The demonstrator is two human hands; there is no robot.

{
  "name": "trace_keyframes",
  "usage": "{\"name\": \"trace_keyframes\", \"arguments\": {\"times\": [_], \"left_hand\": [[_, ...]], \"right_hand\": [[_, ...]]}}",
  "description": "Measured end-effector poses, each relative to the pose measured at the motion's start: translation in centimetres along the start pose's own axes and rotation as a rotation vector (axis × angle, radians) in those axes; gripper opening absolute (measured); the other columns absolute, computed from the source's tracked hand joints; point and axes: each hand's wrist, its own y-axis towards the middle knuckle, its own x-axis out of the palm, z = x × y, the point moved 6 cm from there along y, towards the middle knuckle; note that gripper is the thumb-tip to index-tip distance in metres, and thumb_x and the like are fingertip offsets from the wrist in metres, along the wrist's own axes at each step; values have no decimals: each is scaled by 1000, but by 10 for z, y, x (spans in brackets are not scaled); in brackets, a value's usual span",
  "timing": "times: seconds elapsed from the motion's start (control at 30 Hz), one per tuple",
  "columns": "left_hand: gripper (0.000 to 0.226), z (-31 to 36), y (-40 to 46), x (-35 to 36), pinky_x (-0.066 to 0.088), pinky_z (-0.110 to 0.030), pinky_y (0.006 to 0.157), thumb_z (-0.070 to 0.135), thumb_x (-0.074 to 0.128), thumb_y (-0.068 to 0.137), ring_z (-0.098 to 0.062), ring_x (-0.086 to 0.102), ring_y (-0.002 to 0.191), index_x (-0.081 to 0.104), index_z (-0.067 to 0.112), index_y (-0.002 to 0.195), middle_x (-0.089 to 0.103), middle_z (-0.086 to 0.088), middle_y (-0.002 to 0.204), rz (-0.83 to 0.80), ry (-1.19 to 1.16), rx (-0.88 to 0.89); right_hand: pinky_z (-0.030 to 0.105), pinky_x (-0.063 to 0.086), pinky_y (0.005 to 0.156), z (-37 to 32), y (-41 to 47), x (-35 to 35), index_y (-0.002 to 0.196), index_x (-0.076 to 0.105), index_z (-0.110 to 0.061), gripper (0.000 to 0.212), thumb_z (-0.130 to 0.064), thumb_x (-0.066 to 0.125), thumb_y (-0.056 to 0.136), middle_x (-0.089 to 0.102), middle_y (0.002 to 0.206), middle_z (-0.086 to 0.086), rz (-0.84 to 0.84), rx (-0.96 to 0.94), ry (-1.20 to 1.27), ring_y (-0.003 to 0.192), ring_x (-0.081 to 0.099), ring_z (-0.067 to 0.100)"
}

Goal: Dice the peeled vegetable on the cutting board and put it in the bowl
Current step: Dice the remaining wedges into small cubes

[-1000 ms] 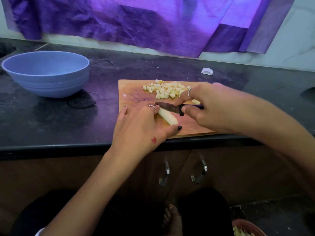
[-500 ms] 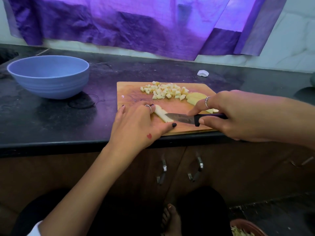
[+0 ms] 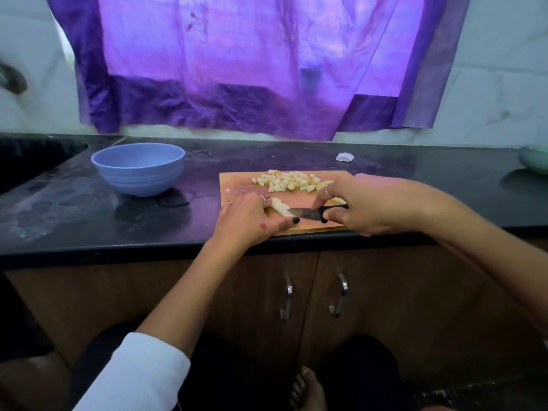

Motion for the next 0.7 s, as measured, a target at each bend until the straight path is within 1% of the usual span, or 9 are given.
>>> {"name": "trace_keyframes", "arguments": {"times": [0.07,0.13,0.2,0.27,0.37,0.43,0.5,0.57,0.7], "left_hand": [[63,2,-3,-1,48,-40,89,70,59,73,-20,57,104,66,19,109,66,0,111,0,-5,13],[67,3,-6,-1,50,-40,85,75,51,68,-21,58,100,67,19,101,66,0,106,-7,-2,18],[76,3,-7,1,50,-40,85,78,45,65,-20,59,98,66,16,105,66,0,108,-34,-14,23],[82,3,-6,1,50,-41,86,80,45,64,-20,59,97,65,13,109,67,-2,108,-53,-25,38],[57,0,-5,-1,49,-41,86,68,60,74,-22,59,96,66,16,96,66,-3,101,-50,-40,22],[42,-1,-2,-3,49,-39,85,63,64,73,-21,57,95,61,24,86,64,-1,101,-24,-39,37],[50,0,-1,-3,46,-38,93,60,66,74,-20,54,105,62,23,108,60,-1,115,-30,-44,67],[64,2,0,-2,41,-35,100,57,64,78,-21,50,116,55,17,128,56,-2,127,-48,-19,89],[64,1,3,0,40,-35,100,58,57,84,-23,48,117,55,11,127,57,-7,127,-80,48,108]], "right_hand": [[15,36,37,3,-2,6,114,59,-31,20,-27,48,98,58,79,-3,32,28,77,42,49,4],[17,45,54,5,-4,18,111,60,-29,20,-24,46,98,58,106,-1,95,15,130,63,54,5],[26,47,67,7,-8,31,114,58,-27,23,-23,41,100,56,94,-1,137,21,170,74,54,10],[31,47,71,7,-13,39,116,55,-27,24,-24,37,101,48,78,-4,167,32,148,70,51,11],[33,50,74,6,-11,39,113,53,-27,21,-22,36,101,50,81,-1,160,33,111,75,52,16],[35,49,78,6,-7,35,105,50,-29,17,-20,36,100,56,101,4,121,49,121,84,56,18],[30,50,68,8,-3,33,110,52,-22,18,-23,36,101,56,107,6,56,97,129,76,58,17],[24,43,46,10,-3,33,110,56,-10,33,-32,32,102,61,85,10,-28,167,50,59,56,18],[18,39,34,9,-2,40,99,53,-5,44,-39,26,103,56,60,9,-131,239,26,46,49,18]]}}
